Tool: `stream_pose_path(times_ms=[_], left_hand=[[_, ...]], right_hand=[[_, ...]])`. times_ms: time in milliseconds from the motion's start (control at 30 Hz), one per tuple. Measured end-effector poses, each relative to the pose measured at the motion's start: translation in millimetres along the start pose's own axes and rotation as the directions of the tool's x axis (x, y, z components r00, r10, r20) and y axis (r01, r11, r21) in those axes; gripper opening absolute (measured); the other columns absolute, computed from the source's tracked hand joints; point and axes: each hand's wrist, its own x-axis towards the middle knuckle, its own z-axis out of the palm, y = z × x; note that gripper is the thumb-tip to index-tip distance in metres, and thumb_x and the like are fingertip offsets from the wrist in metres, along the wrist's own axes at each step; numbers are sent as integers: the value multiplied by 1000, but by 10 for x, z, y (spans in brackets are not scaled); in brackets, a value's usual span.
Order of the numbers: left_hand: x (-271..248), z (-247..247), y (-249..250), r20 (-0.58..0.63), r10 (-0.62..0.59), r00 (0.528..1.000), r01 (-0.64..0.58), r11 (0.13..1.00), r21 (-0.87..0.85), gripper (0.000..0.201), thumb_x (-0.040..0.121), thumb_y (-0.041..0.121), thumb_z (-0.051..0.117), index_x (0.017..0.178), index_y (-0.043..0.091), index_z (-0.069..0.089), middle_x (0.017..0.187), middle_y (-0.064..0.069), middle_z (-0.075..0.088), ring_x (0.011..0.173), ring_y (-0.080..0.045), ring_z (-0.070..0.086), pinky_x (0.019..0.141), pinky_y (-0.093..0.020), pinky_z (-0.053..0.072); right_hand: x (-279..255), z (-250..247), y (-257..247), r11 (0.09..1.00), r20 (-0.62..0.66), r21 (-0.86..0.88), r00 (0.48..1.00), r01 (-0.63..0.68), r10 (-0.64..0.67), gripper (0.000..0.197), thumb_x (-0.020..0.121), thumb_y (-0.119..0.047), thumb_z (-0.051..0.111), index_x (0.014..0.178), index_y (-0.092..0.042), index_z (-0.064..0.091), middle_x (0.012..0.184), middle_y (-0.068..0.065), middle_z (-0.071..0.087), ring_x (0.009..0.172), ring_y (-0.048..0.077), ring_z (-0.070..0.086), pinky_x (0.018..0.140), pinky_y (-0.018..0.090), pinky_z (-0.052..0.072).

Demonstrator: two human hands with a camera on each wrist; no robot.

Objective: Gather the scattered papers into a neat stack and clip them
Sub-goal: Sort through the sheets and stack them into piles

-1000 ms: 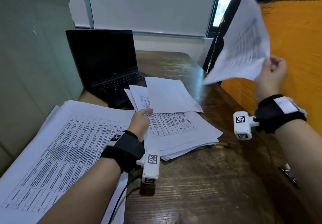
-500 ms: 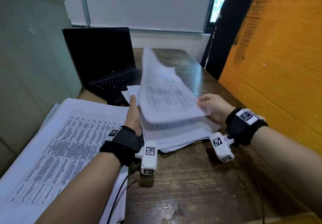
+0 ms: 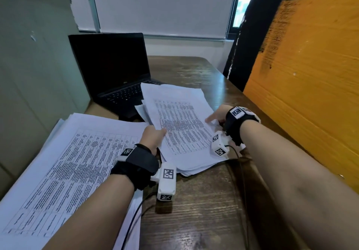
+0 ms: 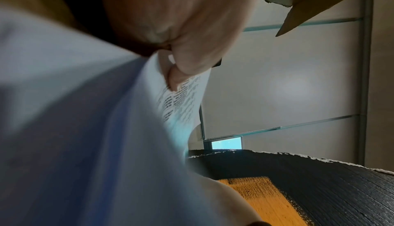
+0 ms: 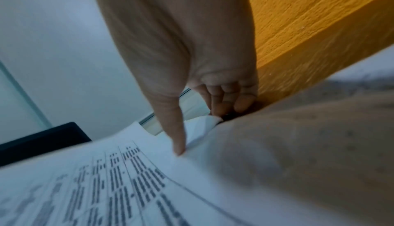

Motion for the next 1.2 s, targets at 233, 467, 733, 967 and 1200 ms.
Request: stream_pose_path(times_ms=[233, 467, 733, 967, 1200], left_hand=[[-46, 4, 10, 15, 14, 1000, -14, 1000, -9, 11, 90, 12, 60, 98, 5, 57, 101, -18, 62, 99, -34, 63, 95, -47, 48], [-94, 24, 53, 41, 89, 995, -89, 996, -1, 54, 83, 37, 63, 126, 5, 56, 123, -4, 62, 111, -27, 60, 102, -43, 46], [-71, 94, 109, -18, -39, 999, 37, 995, -96, 118, 57, 70, 60, 148, 8, 18, 149, -11, 37, 132, -29, 43, 109, -46, 38], [-301, 129, 204, -129, 79, 989, -60, 988, 143, 96, 78, -12, 58, 152, 19, 4, 147, -20, 35, 132, -36, 42, 104, -39, 38], [-997, 238, 732, -7, 418, 908, -415, 899, -136, 46, 81, -1, 37, 120, 18, 53, 105, -9, 61, 86, -21, 54, 78, -35, 48]], right_hand=[[77, -295, 90, 991, -505, 115, 863, 66, 1, 20, 92, -12, 57, 106, 1, 62, 110, 18, 64, 99, 32, 61, 75, 35, 43], [-788, -483, -153, 736, -532, -393, 516, 551, -671, 8, 97, -13, 48, 102, -8, 54, 91, 5, 65, 78, 26, 62, 63, 32, 42], [-1265, 432, -95, 580, 90, -332, 636, 744, -766, 19, 101, -24, 46, 110, -11, 56, 81, 4, 64, 75, 19, 60, 66, 26, 43], [-1348, 110, 61, 870, 158, -16, 861, 492, -484, 57, 93, -62, 42, 131, -21, 53, 124, -2, 65, 115, 14, 59, 101, 36, 44], [-1356, -228, 752, 734, -60, 633, 961, 246, -271, 76, 76, -53, 73, 134, -7, 53, 128, 9, 64, 108, 19, 66, 94, 35, 53]])
